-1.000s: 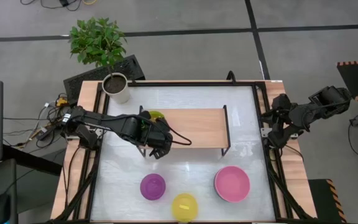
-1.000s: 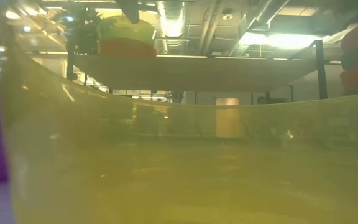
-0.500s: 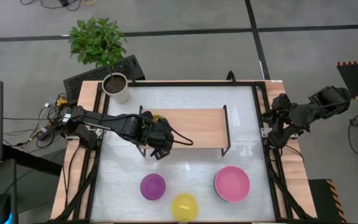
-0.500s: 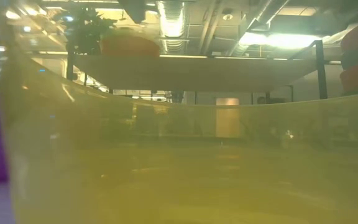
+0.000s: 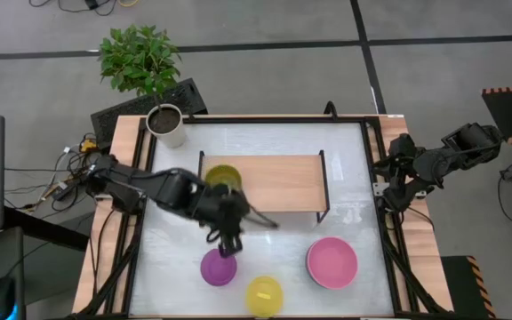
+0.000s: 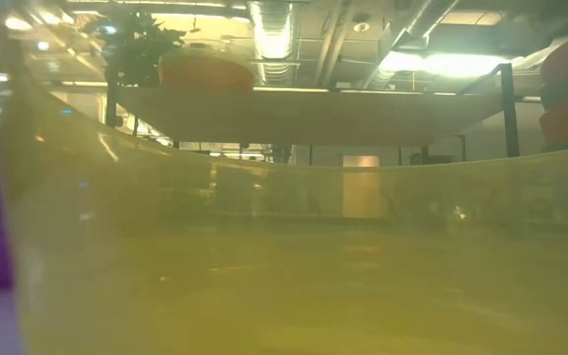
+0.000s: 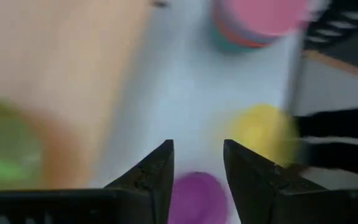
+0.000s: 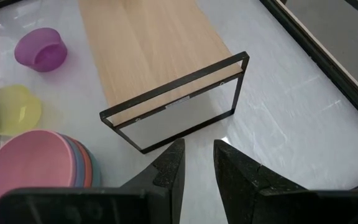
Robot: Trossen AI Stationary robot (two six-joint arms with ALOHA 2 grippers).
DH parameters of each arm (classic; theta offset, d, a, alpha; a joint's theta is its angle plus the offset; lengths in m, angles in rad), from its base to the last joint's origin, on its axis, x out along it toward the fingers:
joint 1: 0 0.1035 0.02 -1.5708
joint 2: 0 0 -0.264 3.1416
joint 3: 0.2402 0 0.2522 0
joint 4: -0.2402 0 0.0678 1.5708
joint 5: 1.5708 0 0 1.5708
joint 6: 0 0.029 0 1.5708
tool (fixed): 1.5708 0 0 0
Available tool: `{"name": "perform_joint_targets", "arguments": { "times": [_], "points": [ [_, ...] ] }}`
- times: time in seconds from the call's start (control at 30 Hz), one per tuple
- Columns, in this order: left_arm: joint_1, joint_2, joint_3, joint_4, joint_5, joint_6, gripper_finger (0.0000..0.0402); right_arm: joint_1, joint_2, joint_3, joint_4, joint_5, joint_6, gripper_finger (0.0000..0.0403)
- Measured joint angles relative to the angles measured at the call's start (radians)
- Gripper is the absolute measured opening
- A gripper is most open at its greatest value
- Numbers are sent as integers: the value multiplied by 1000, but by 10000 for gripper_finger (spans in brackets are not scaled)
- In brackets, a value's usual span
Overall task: Place and stack bowls onto a shelf
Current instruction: Stack the small yellow bowl on top of the green bowl on the shelf
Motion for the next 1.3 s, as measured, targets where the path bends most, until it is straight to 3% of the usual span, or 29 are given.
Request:
{"name": "perform_joint_targets", "arguments": {
  "times": [0.17, 0.3, 0.7, 1.0, 1.3],
  "points": [
    [-119, 41, -22, 115, -37, 27, 121, 0, 0, 0, 1, 0, 5, 113],
    [-145, 127, -24, 181, -72, 20, 121, 0, 0, 0, 1, 0, 19, 113],
    [-120, 375, -24, 436, 72, 46, 121, 0, 0, 0, 0, -1, 22, 113],
    [-125, 479, -24, 461, 143, 29, 121, 0, 0, 0, 0, -2, 22, 113],
    [-131, 477, -24, 403, 98, 85, 121, 0, 0, 0, 0, -2, 21, 113]
  ]
}}
